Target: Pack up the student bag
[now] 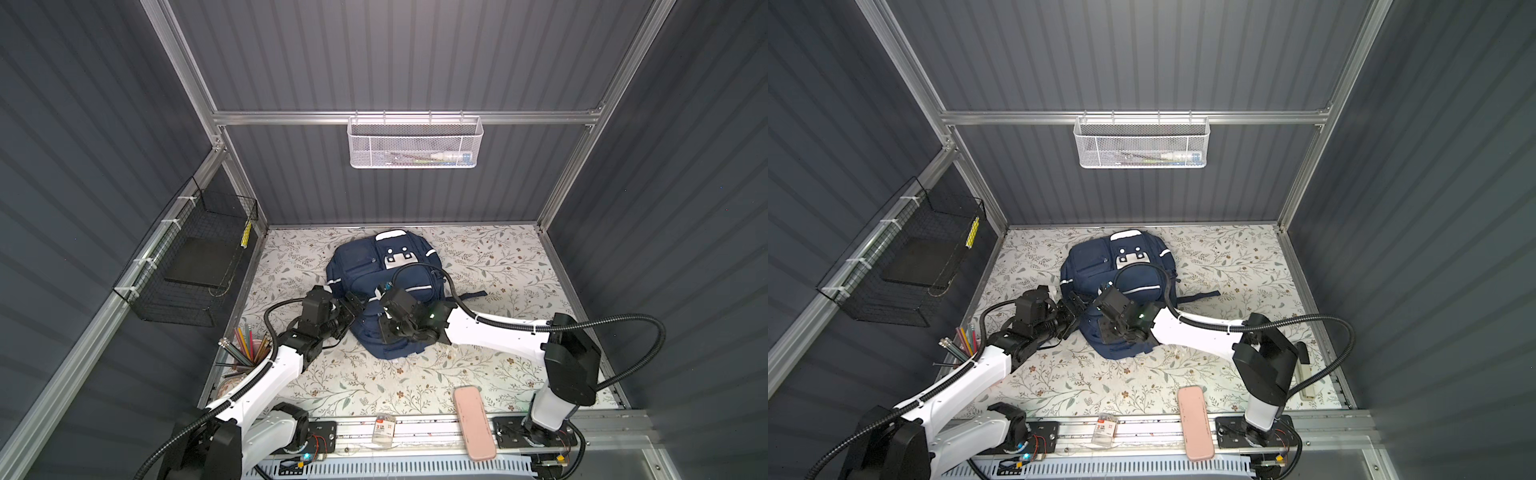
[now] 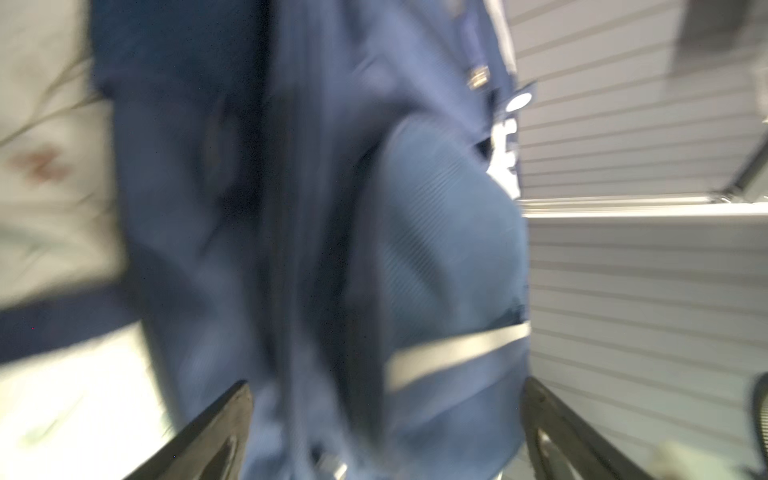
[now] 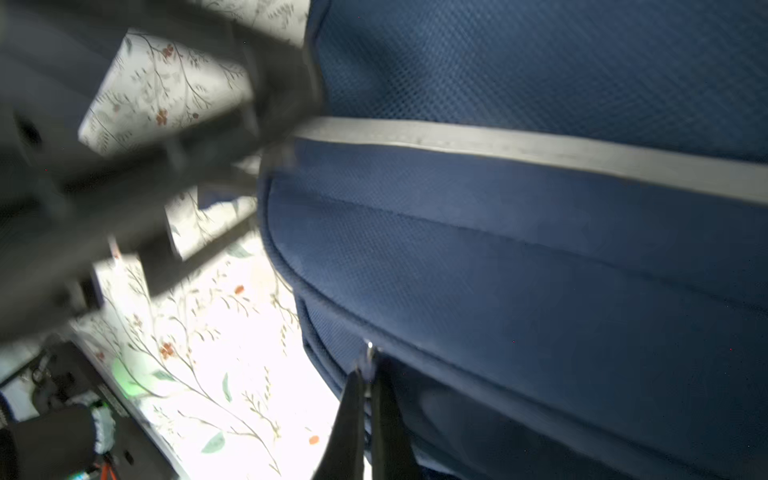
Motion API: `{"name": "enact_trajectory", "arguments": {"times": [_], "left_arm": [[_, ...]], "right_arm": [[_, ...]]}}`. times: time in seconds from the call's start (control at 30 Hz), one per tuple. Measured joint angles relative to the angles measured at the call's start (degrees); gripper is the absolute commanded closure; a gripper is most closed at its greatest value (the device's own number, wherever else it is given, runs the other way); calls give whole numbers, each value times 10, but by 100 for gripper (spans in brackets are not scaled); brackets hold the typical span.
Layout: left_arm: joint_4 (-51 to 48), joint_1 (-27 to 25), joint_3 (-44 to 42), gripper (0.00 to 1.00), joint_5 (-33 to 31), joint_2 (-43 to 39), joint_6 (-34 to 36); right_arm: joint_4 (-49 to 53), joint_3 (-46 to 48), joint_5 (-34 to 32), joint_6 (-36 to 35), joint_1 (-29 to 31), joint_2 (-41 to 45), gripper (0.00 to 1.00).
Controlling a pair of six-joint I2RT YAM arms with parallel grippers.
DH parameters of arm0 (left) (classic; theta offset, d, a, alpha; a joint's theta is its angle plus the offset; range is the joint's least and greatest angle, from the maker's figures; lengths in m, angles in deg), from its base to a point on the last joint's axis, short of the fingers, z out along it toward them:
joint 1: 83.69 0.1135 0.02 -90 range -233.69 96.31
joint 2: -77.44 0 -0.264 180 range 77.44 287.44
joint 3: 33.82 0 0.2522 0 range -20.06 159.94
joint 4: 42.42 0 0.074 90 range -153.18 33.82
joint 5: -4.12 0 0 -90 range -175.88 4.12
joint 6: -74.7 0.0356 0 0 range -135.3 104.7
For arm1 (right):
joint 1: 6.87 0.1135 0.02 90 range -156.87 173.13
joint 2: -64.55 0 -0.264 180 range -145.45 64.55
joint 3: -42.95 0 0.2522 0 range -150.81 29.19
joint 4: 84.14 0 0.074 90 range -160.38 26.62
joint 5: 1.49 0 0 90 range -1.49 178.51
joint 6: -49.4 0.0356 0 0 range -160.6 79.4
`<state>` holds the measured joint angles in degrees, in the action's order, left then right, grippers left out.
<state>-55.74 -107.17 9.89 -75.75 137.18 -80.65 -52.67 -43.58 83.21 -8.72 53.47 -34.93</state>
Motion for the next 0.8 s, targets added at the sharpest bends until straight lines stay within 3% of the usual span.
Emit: {"name": "enact_trajectory", "arguments": {"times": [0.27, 0.33, 0.37, 0.4, 0.47, 0.5, 0.8], "left_arm": [[-3, -49, 8, 45, -53, 31, -25], [-5, -51, 10, 48, -60, 46, -24], [-5, -52, 11, 58, -61, 54, -24], [-4, -53, 12, 77, -61, 61, -23], [-1, -53, 12, 97, -61, 73, -24], [3, -53, 12, 100, -61, 79, -24], [4, -54, 28, 100, -56, 78, -12]], "right_arm": [[-8, 4, -6, 4, 6, -4, 100], [-11, 12, -7, 4, 9, -4, 100], [-13, 19, -7, 4, 11, -3, 100], [-16, 25, -8, 4, 12, -3, 100], [-18, 33, -9, 4, 12, -3, 100], [-18, 37, -11, 5, 12, -3, 100], [-29, 105, -3, -5, -26, 78, 100]]}}
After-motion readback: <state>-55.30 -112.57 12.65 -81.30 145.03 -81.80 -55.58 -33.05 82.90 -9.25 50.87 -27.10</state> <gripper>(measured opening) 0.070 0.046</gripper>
